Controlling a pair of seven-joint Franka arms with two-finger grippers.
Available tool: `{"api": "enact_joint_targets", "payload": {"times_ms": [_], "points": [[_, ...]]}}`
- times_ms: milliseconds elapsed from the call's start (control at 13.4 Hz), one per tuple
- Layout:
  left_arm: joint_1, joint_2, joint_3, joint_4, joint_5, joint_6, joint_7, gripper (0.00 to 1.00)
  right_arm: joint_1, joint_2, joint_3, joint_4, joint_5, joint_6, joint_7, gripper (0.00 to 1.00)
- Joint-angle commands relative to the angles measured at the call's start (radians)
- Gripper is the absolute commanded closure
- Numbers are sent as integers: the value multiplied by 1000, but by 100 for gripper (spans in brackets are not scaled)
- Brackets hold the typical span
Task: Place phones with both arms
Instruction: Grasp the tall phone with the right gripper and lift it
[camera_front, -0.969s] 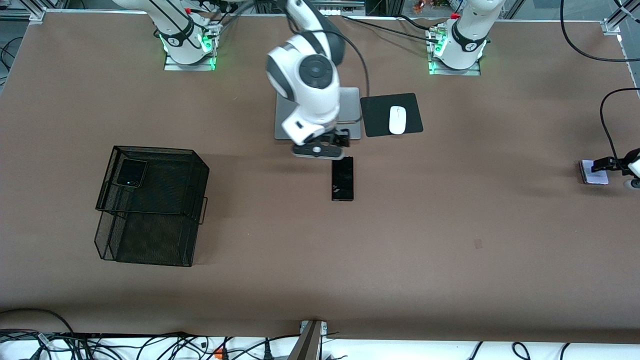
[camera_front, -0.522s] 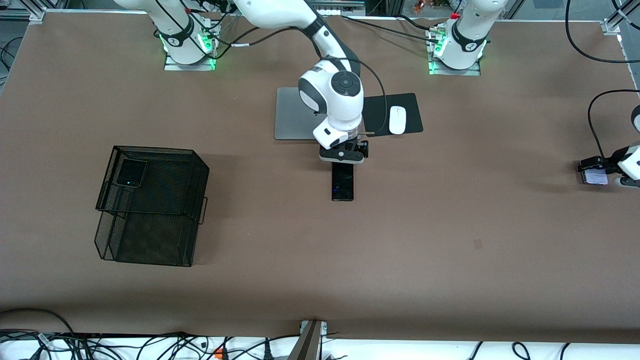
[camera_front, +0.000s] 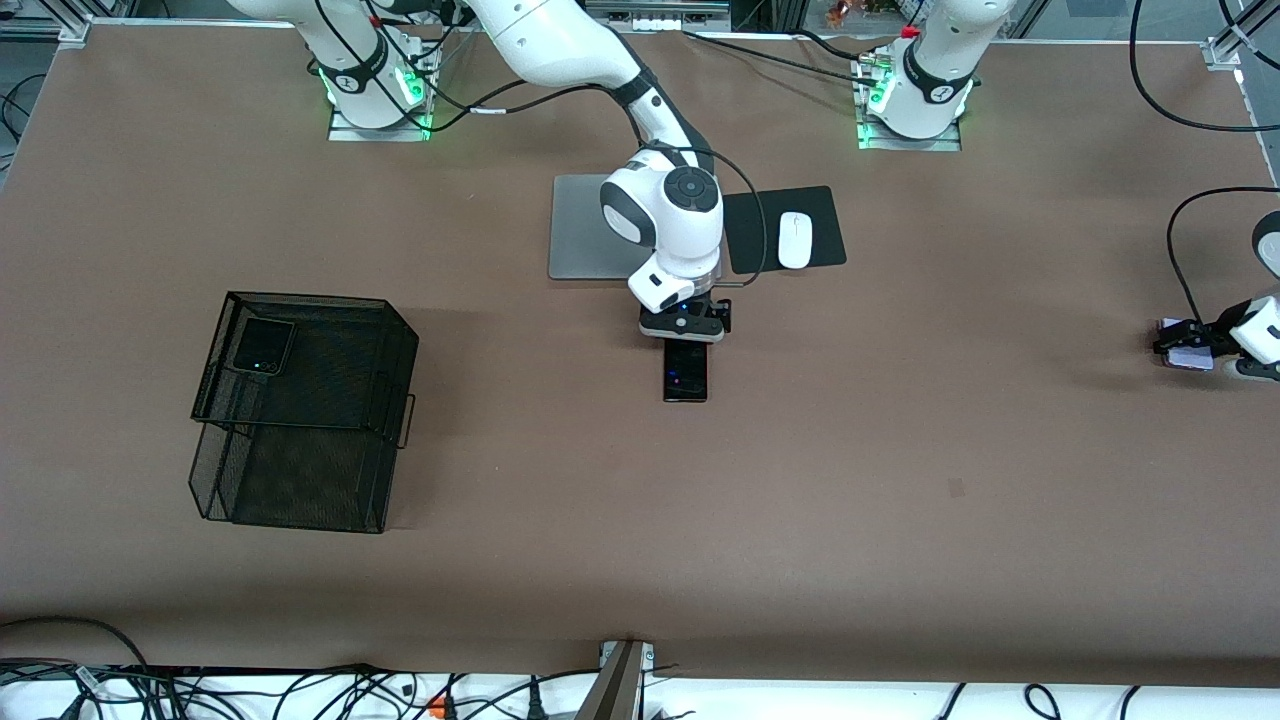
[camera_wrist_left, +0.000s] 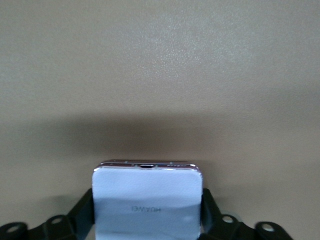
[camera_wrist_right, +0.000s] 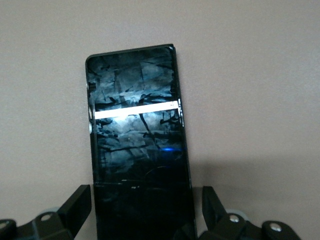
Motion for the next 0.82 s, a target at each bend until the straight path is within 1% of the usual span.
{"api": "enact_joint_targets", "payload": {"times_ms": [0, 75, 149, 224, 298, 373, 447, 522, 671, 745], "points": [[3, -8, -17, 8, 3, -20, 54, 94, 6, 26, -9, 33, -29, 6, 24, 34], [-9, -19, -32, 18, 2, -64, 53, 97, 6, 23, -12, 33, -31, 5, 17, 65], [-29, -26, -67, 52, -1, -133, 48, 97, 6, 15, -15, 33, -31, -4, 10, 83], [-53, -26, -104, 98, -9, -233, 48, 97, 6, 9, -29, 35, -31, -29, 7, 94], [-95, -25, -144, 156, -12, -351, 45, 98, 6, -5, -44, 64, -28, -91, 6, 100], [-154, -22, -162, 214, -15, -460, 41, 98, 4, -22, -52, 128, -28, -183, 4, 100], [-246, -19, -161, 265, -18, -536, 12, 98, 0, -37, -70, 185, -26, -286, -2, 100], [-320, -19, -159, 290, -24, -573, -43, 97, -3, -68, -85, 217, -25, -370, -14, 100], [-427, -10, -161, 293, -34, -584, -167, 96, -32, -169, -93, 214, -13, -490, -104, 100], [-495, 6, -161, 291, -84, -584, -224, 95, -54, -222, -95, 199, -13, -565, -149, 100]]}}
